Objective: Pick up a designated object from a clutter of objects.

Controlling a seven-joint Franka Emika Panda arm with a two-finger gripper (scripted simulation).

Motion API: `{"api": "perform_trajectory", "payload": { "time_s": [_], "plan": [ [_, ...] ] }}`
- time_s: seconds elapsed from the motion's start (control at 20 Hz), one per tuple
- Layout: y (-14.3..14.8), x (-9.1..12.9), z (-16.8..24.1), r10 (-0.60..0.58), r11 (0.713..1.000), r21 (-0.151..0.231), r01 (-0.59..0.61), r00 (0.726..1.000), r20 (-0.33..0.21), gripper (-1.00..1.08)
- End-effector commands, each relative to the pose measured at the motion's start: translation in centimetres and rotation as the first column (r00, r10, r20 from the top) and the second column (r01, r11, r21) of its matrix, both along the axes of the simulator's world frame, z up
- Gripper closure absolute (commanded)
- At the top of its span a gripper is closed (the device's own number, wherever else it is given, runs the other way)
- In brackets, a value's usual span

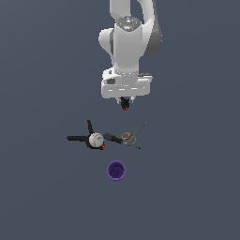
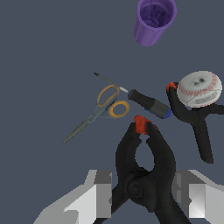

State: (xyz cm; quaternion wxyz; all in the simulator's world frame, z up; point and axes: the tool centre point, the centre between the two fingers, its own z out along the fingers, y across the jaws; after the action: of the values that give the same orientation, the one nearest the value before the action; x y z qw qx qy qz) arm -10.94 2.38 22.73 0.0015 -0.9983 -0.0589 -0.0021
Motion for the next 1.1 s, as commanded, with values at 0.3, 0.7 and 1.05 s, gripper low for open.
{"api": "perform_trajectory", "payload": {
  "time_s": [0.3,0.7,1.05],
  "plan": [
    [-3.4,-1.4,7.4,0.002,1.000,0.001,-0.002,1.000,-0.002,1.08],
    [-6.7,-2.5,14.3,0.003,1.000,0.000,-0.003,1.000,-0.003,1.08],
    [-8.9,-3.0,18.9,0.004,1.000,-0.002,-0.004,1.000,-0.004,1.08]
  ]
}}
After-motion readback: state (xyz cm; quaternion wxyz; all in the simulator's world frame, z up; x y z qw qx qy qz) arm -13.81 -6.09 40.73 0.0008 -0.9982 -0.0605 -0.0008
